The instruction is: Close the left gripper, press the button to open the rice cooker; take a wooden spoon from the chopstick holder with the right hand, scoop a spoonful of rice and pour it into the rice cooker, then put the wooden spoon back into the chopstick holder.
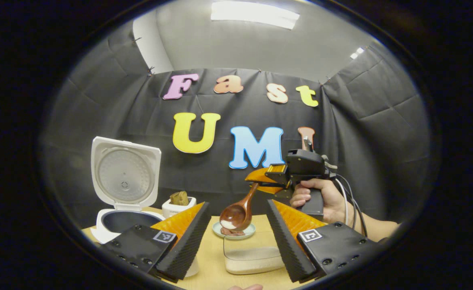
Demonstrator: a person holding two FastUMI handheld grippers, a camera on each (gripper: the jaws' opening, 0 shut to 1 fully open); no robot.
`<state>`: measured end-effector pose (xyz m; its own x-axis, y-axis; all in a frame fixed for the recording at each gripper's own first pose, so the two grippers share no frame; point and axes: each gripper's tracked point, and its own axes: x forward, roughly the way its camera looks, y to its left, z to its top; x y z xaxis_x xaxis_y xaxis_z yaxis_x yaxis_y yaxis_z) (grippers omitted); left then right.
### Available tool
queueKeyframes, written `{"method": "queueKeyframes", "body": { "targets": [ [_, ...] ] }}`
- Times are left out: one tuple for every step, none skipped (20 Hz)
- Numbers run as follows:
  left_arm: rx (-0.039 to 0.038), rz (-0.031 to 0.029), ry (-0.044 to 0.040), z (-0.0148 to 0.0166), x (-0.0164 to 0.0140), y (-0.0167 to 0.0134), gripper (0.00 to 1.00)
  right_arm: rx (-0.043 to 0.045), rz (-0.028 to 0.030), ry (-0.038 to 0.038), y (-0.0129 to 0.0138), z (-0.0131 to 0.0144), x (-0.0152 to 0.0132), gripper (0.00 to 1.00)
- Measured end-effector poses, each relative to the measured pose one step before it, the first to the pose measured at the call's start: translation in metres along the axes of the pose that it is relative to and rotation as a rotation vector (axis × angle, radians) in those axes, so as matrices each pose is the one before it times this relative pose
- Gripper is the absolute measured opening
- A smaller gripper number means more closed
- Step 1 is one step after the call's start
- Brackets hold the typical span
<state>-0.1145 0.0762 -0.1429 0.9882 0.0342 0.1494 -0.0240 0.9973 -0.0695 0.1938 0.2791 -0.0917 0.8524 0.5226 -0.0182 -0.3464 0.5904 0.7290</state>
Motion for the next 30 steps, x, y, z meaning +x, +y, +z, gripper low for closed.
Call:
{"method": "queueKeyframes", "body": {
  "targets": [
    [-0.00034, -0.00473, 0.00725, -0.00105, -0.00213, 0.00103, 0.95, -0.01554, 0.01476, 0.01422, 0.01264, -0.00637, 0.00773, 0.18],
    [0.0018, 0.00362, 0.0108, -0.00195, -0.00162, 0.00485, 0.95, -0.01713, 0.01441, 0.01673, 0.01202, -0.00677, 0.00786, 0.18],
    [0.00499, 0.01521, 0.01007, -0.00279, -0.00483, 0.00843, 0.95, -0.01696, 0.01333, 0.01324, 0.01215, -0.00627, 0.00735, 0.18],
    [0.01019, 0.01947, 0.01132, -0.00223, -0.00284, 0.00952, 0.95, -0.019, 0.01336, 0.0135, 0.01186, -0.0054, 0.00868, 0.18],
    [0.01134, 0.02034, 0.00954, -0.0019, -0.00269, 0.01157, 0.95, -0.01966, 0.01099, 0.01005, 0.01165, -0.00516, 0.00823, 0.18],
    [0.00991, 0.0202, 0.0098, -0.00314, -0.00458, 0.0121, 0.95, -0.02114, 0.01081, 0.00955, 0.01148, -0.00456, 0.00839, 0.18],
    [0.00736, 0.02074, 0.00495, -0.00226, -0.00452, 0.01311, 0.95, -0.01665, 0.01011, 0.00853, 0.01028, -0.00553, 0.00798, 0.18],
    [-0.00285, 0.02722, 0.00215, -0.00096, -0.00429, 0.01514, 0.95, -0.01159, 0.01043, 0.00769, 0.00961, -0.00418, 0.00743, 0.18],
    [-0.01322, 0.02981, -0.00057, -0.0005, -0.00368, 0.0176, 0.95, -0.00665, 0.00945, 0.00888, 0.0094, -0.0045, 0.00639, 0.18],
    [-0.02086, 0.02153, -0.00531, 0.00142, -0.00437, 0.01409, 0.95, -0.00393, 0.00925, 0.00746, 0.00688, -0.00441, 0.00753, 0.18],
    [-0.02629, 0.01088, -0.00543, 0.00148, -0.00284, 0.00963, 0.96, -0.00411, 0.00655, 0.00663, 0.00509, -0.00372, 0.00802, 0.18],
    [-0.02268, 0.00264, -0.00348, -0.00027, -0.0023, 0.00685, 0.96, -0.00405, 0.00465, 0.00708, 0.00449, -0.00329, 0.00704, 0.18],
    [-0.01494, 0.00822, -0.00826, 0.00245, -0.00341, 0.00791, 0.96, -0.00367, 0.00531, 0.00482, 0.00499, -0.0044, 0.00806, 0.18],
    [-0.00398, 0.00838, -0.00915, 0.00248, -0.00338, 0.00485, 0.96, -0.00394, 0.00285, 0.00574, 0.0033, -0.00458, 0.00745, 0.18],
    [0.00392, 0.00704, -0.00991, 0.00329, -0.0031, 0.00485, 0.96, -0.00687, 0.00165, 0.00214, 0.0029, -0.00386, 0.00648, 0.18],
    [0.00227, 0.00747, -0.00713, 0.00262, -0.00287, 0.0039, 0.96, -0.01099, -0.00046, 0.00272, 0.0018, -0.00433, 0.0066, 0.18],
    [0.00189, 0.00071, -0.00663, 0.00167, -0.00289, 0.00096, 0.96, -0.01351, -0.00151, 0.00067, 0.00237, -0.00469, 0.00585, 0.18],
    [0.00358, -0.00199, -0.00479, 0.00077, -0.00261, -0.00036, 0.96, -0.0146, -0.00483, 0.00136, 0.00045, -0.00379, 0.00556, 0.18],
    [0.00346, 0.00532, -0.00305, 0.0011, -0.00052, 0.00182, 0.96, -0.01229, -0.00476, 0.00242, 0.001, -0.00524, 0.00535, 0.18],
    [0.00219, 0.00742, -0.00299, 0.00168, -0.00071, 0.00263, 0.96, -0.01519, -0.00443, 0.00158, 0.00122, -0.00423, 0.00497, 0.18],
    [0.001, 0.00449, -0.00379, 0.00222, -0.00063, 0.00068, 0.96, -0.01599, -0.0017, 0.0007, 0.00253, -0.0043, 0.00205, 0.18],
    [-0.00197, 0.0057, -0.00409, 0.00233, -0.00039, 0.00182, 0.96, -0.02591, -0.00356, 0.00105, 0.00196, -0.0028, 0.00189, 0.18],
    [-0.00498, 0.00782, -0.00504, 0.00171, -0.00162, 0.00185, 0.96, -0.03319, -0.00436, -0.0012, 0.00315, -0.00281, 0.00207, 0.18],
    [-0.00602, 0.00456, -0.0029, 0.00142, -0.00068, 0.00125, 0.96, -0.04077, -0.00763, -0.00594, 0.00182, -0.00099, 0.00254, 0.18],
    [-0.00364, 0.00088, -0.0007, -0.00072, -0.00171, 0.0, 0.96, -0.035, -0.00455, -0.00294, 0.00359, -0.00194, 0.0036, 0.18],
    [-0.00092, -0.00333, 0.00166, -0.00004, -0.00058, -0.00084, 0.96, -0.02786, -0.00523, 0.00168, 0.00244, -0.00125, 0.00361, 0.18],
    [0.00283, -0.00227, 0.00298, -0.00016, -0.00024, 0.00003, 0.96, -0.01773, 0.00235, 0.00508, 0.0049, -0.00274, 0.00365, 0.18],
    [0.00597, -0.00187, 0.00017, -0.00033, 0.00035, -0.00071, 0.96, -0.01216, -0.00189, 0.00584, 0.00185, -0.00142, 0.00324, 0.18],
    [0.00381, 0.00018, -0.00149, 0.00179, 0.00034, 0.00042, 0.96, -0.00605, 0.00149, 0.00286, 0.00404, -0.00155, 0.00076, 0.18],
    [0.00115, -0.00094, -0.00185, 0.00095, -0.00071, -0.00051, 0.96, -0.01018, -0.0013, 0.0029, 0.00244, -0.00092, 0.00129, 0.18]
  ]
}}
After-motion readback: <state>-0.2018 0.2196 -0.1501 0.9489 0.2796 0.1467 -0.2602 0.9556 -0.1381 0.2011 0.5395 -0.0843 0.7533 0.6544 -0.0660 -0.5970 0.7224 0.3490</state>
